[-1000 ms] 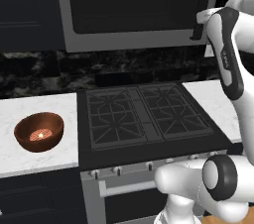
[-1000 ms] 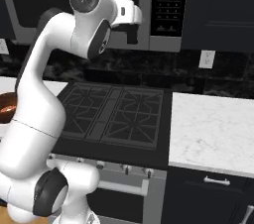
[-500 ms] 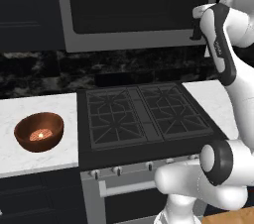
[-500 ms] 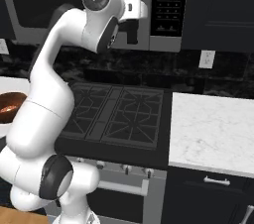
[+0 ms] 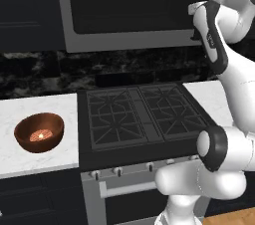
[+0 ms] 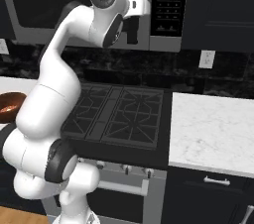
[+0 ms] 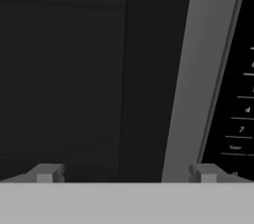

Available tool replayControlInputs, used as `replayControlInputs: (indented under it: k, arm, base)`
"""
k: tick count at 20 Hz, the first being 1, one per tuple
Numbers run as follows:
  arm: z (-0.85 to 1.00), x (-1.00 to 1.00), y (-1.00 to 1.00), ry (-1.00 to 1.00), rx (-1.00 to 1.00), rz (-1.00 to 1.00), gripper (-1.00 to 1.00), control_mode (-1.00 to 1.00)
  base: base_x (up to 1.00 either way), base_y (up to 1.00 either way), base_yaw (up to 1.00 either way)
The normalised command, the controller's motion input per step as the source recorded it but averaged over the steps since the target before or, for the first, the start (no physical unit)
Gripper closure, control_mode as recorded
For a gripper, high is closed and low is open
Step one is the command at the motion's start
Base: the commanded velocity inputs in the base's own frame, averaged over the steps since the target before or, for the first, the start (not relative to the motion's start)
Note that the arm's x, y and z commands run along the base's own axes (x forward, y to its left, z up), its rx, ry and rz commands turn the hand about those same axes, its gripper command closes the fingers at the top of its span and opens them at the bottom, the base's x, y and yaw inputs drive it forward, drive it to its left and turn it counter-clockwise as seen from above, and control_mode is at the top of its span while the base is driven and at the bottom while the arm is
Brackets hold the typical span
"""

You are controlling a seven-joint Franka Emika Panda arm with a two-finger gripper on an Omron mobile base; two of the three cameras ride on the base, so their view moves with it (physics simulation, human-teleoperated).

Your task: Open the microwave, place the bowl with waffle inside the microwave, then close the microwave door and turn it on.

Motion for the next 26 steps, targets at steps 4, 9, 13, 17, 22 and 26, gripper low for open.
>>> replayControlInputs:
  k: [4,9,13,17,22,26]
  arm:
    - [0.07,0.33,-0.18,-0.02,0.02,0.00,-1.00,-1.00]
    - [0.05,0.33,-0.12,-0.01,0.01,0.00,-1.00,-1.00]
    - [0.00,0.32,-0.02,0.00,0.00,0.00,-1.00,-1.00]
    - [0.00,0.34,0.00,0.00,0.00,0.02,-1.00,-1.00]
    - [0.00,0.31,0.02,0.00,0.00,0.06,-1.00,-1.00]
    - [0.00,0.31,0.03,0.00,0.00,0.08,-1.00,-1.00]
  base:
    - [0.00,0.00,0.00]
    - [0.00,0.00,0.00]
    - [0.00,0.00,0.00]
    - [0.00,0.00,0.00]
    - [0.00,0.00,0.00]
    - [0.00,0.00,0.00]
